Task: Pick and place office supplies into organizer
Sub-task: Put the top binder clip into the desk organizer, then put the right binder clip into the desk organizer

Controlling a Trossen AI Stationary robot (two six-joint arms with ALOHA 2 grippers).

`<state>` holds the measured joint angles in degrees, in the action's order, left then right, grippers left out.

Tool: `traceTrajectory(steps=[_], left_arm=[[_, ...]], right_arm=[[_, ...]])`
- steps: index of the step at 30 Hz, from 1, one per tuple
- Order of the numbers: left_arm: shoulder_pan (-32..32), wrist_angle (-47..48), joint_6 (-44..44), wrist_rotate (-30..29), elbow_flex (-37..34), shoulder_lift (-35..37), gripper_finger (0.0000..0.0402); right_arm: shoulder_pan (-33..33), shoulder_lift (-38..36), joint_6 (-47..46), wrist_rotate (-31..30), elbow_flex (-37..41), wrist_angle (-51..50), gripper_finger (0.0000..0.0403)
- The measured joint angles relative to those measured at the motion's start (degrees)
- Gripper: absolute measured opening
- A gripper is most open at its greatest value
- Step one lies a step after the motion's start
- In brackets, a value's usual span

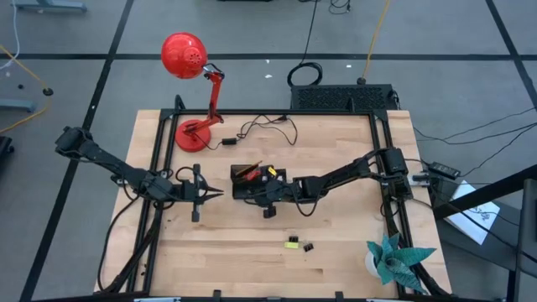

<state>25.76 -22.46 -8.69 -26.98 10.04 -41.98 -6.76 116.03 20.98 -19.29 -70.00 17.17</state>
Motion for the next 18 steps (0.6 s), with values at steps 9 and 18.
traceTrajectory(steps=[9,18], left_arm=[[0.0,-0.1,0.4,0.4,0.0,0.0,0.0037],[0.0,-0.1,0.4,0.5,0.0,0.0,0.0037]], right_arm=[[-0.2,0.0,-0.7,0.0,0.0,0.5,0.0055],[-5.0,-7.8,0.7,-0.3,0.1,-2.1,0.0052]])
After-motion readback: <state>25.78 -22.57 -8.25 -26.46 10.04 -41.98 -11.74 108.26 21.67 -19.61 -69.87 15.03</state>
